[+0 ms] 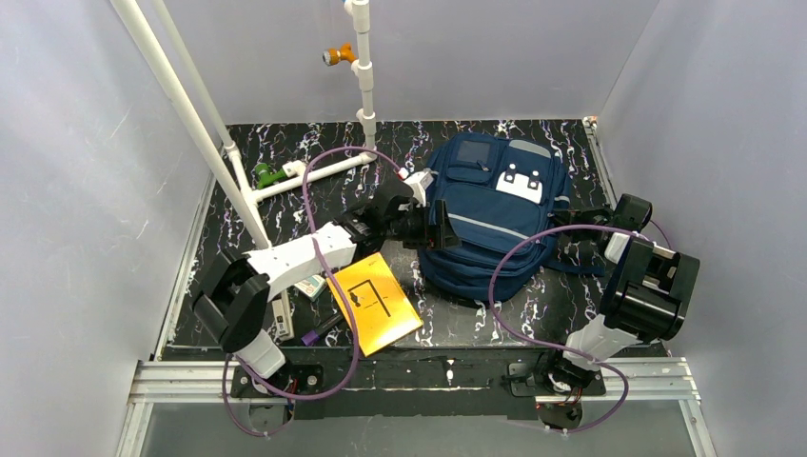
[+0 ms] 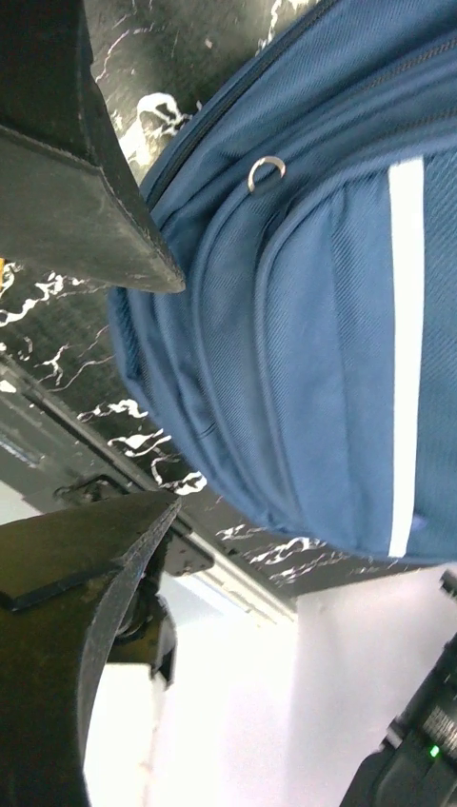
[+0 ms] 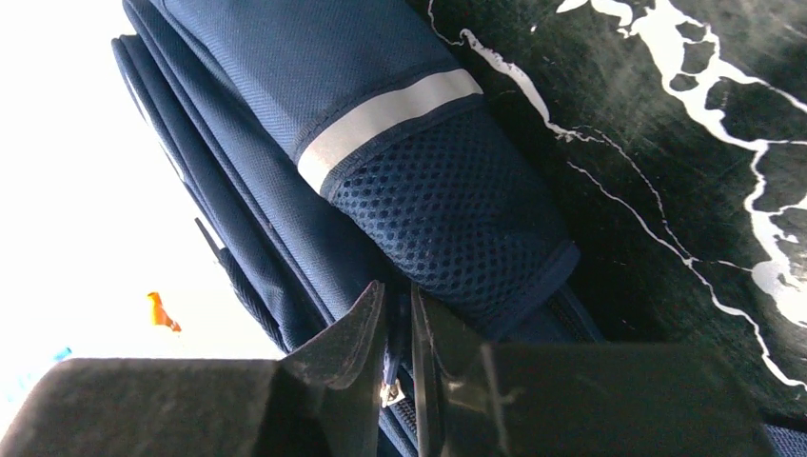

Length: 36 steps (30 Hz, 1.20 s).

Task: Pack the student bag
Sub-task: Zip the student bag at the center of the board, then unzip the student bag at the center of the board.

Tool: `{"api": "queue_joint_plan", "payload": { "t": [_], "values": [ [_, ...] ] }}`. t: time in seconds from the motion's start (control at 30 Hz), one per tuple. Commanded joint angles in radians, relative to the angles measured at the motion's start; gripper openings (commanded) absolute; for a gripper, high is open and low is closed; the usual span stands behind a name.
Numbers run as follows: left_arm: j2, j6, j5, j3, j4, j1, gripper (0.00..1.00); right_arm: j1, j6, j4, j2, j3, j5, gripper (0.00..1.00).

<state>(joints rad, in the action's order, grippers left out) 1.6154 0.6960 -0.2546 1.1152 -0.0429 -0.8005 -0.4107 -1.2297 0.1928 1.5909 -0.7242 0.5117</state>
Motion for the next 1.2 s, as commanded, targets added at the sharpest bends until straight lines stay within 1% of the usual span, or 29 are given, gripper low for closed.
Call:
{"api": "queue_joint_plan", "payload": {
  "t": [0.0,0.07,0.1,0.17,0.2,0.27,0.33,0.4,0.43,0.53,0.63,0.7,0.77,0.9,0.97,1.07,1.13,1.17],
  "values": [
    [-0.084,-0.006,-0.118,-0.038,0.006,-0.007,0.76,0.011,0.024,0.073,-0.011,-0.02,0.08,0.26],
    [-0.079,0.009,-0.132,-0.051,0.001,-0.024,0.76,0.012,0.006,0.099,-0.026,0.002,0.073,0.26],
    [-0.074,0.015,-0.131,-0.055,-0.001,-0.034,0.76,0.012,0.001,0.105,-0.032,0.009,0.07,0.25],
    [-0.056,0.042,-0.133,-0.055,-0.008,-0.056,0.75,0.012,0.014,0.077,-0.047,0.015,0.057,0.16],
    [-0.04,0.06,-0.138,-0.051,-0.015,-0.067,0.74,0.012,0.036,0.047,-0.057,0.013,0.052,0.1],
    [-0.008,0.081,-0.136,-0.032,-0.033,-0.095,0.73,0.012,0.117,-0.046,-0.088,-0.004,0.037,0.08],
    [0.032,0.095,-0.126,-0.011,-0.063,-0.12,0.71,0.012,0.245,-0.201,-0.132,-0.037,-0.009,0.05],
    [0.074,0.149,-0.116,-0.019,-0.144,-0.124,0.7,0.016,0.37,-0.339,-0.185,-0.062,-0.065,0.02],
    [0.097,0.18,-0.108,-0.027,-0.207,-0.123,0.7,0.018,0.431,-0.413,-0.214,-0.072,-0.091,0.01],
    [0.172,0.223,-0.072,-0.019,-0.277,-0.124,0.68,0.029,0.571,-0.556,-0.292,-0.084,-0.157,0.01],
    [0.24,0.253,-0.06,0.014,-0.307,-0.124,0.65,0.046,0.659,-0.66,-0.366,-0.069,-0.169,0.01],
    [0.255,0.265,-0.027,0.019,-0.332,-0.126,0.64,0.082,0.668,-0.705,-0.425,-0.022,-0.179,0.01],
    [0.263,0.266,0.003,0.021,-0.355,-0.128,0.62,0.149,0.634,-0.712,-0.496,0.04,-0.192,0.01],
    [0.294,0.278,0.029,0.047,-0.373,-0.131,0.59,0.336,0.518,-0.735,-0.627,0.131,-0.238,0.01],
    [0.303,0.276,0.037,0.054,-0.381,-0.132,0.58,0.401,0.474,-0.774,-0.694,0.148,-0.258,0.01],
    [0.294,0.26,0.052,0.051,-0.382,-0.134,0.58,0.437,0.472,-0.837,-0.797,0.148,-0.298,0.01],
    [0.282,0.246,0.06,0.04,-0.382,-0.134,0.58,0.437,0.499,-0.913,-0.825,0.107,-0.347,0.01],
    [0.278,0.242,0.064,0.034,-0.381,-0.134,0.58,0.438,0.493,-0.921,-0.83,0.099,-0.322,0.01]
  ]
}}
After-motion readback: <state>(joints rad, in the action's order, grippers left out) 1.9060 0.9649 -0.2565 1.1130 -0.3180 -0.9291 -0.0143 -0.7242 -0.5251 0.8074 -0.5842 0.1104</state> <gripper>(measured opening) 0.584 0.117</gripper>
